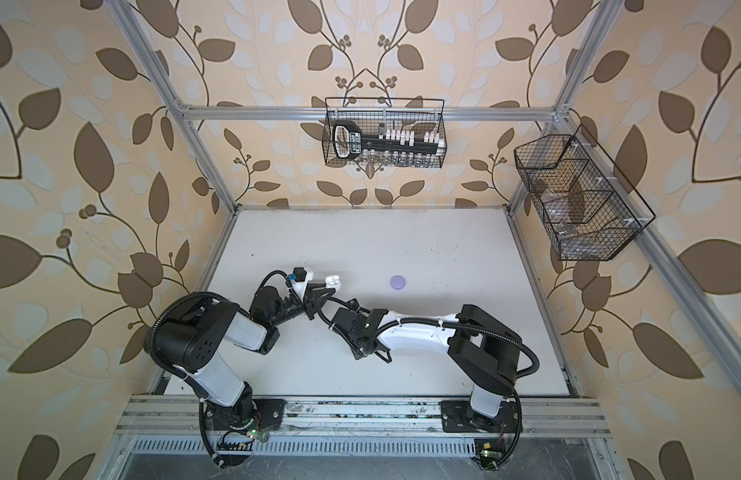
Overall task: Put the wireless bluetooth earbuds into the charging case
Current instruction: 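Lower the open right gripper around the white earbud, then close the right gripper on the white earbud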
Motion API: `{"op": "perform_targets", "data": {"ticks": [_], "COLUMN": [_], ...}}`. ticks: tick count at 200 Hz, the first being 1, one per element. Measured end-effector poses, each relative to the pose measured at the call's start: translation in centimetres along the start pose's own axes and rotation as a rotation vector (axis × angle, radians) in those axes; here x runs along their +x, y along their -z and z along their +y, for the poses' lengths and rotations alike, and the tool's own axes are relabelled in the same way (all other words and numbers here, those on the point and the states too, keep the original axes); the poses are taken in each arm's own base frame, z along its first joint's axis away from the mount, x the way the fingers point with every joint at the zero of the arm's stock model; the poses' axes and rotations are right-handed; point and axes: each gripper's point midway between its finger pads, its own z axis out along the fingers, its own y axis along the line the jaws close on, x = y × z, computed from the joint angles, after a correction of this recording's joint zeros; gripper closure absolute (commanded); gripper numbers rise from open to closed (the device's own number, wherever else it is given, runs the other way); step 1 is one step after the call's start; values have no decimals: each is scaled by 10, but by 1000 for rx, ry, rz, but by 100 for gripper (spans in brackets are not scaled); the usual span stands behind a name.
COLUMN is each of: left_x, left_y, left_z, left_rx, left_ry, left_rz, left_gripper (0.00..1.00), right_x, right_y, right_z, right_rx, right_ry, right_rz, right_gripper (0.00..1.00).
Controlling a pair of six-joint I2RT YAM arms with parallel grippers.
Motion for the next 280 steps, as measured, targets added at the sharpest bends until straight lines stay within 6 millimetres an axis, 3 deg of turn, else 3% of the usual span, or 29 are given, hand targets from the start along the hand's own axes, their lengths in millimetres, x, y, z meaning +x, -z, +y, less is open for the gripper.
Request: {"op": "perform_targets", "data": {"ticks": [143,280], "left_x": [0,0], "left_y": [0,0], "left_z": [0,0], "left_rx": [0,0], "left_ry": [0,-1], "left_rz": [0,-1], "left_gripper": [81,81], "right_x": [8,8], "right_y": [-11,-14], "right_z": [1,2], "right_rx": [6,2], "right_ry": [-64,-78], "right_rz": [38,43], "right_gripper": [65,73]}}
